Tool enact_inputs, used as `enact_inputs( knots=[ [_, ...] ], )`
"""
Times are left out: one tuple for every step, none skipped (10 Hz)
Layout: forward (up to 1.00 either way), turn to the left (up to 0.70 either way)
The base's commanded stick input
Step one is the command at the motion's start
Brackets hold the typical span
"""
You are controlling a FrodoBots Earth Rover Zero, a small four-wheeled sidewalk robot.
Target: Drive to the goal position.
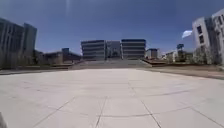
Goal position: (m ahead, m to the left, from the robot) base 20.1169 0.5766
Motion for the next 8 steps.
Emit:
enact_inputs(
  knots=[
    [0.70, 0.02],
    [0.70, 0.02],
    [0.70, 0.02],
    [0.70, 0.02],
    [0.70, 0.02],
    [0.70, 0.02],
    [0.70, 0.02],
    [0.70, 0.02]
  ],
)
